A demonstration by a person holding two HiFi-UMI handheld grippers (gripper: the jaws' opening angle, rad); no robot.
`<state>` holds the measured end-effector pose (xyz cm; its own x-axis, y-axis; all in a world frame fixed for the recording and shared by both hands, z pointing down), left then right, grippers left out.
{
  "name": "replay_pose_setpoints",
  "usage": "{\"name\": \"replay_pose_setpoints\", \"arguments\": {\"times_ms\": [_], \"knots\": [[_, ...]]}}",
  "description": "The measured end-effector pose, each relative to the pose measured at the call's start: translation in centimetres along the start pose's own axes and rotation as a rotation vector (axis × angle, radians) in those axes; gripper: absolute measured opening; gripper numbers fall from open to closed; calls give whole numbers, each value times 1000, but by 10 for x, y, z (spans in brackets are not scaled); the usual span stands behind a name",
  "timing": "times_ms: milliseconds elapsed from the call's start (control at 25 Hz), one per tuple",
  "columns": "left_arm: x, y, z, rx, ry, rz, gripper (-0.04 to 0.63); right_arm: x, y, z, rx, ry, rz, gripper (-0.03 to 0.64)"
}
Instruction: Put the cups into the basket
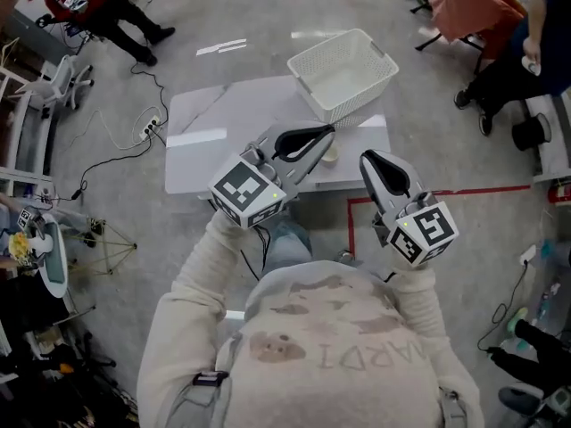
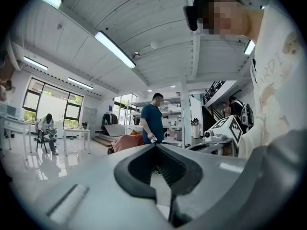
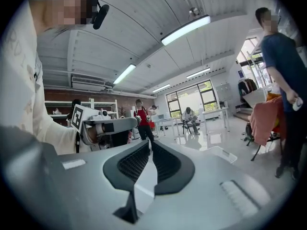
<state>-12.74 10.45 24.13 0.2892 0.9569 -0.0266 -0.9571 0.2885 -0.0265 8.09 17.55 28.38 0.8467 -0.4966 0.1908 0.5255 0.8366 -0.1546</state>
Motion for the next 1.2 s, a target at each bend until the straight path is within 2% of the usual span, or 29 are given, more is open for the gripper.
{"name": "replay_pose_setpoints", "arguments": {"times_ms": [120,320,440,720,840,1000,1200], "knots": [[-38,1,1,-12,-5,88,0,1,-31,-2,-6,-28,77,55],[-92,7,20,-34,4,225,0,-2,-70,-5,54,-45,193,58],[-116,6,43,-69,33,298,0,-2,-83,-11,78,-31,261,58],[-157,-36,117,-203,115,421,0,36,-110,-29,116,-64,359,58],[-162,-50,160,-301,145,456,2,51,-116,-26,123,-63,372,58],[-168,-70,222,-470,157,459,6,74,-125,-22,131,-41,372,58],[-176,-89,289,-625,186,476,35,99,-140,-7,123,-21,373,58]]}}
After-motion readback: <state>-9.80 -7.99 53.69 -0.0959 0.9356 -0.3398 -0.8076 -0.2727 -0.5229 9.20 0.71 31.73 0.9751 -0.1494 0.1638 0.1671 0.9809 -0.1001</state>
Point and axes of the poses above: the fingertips, and each gripper's own axes: y backward along the fingers, x to its right, z out of its underside, the point moved 10 cm from there along y, backward along the fingers, and after that the axes turned 6 degrees about z, right-handed, at the moved point
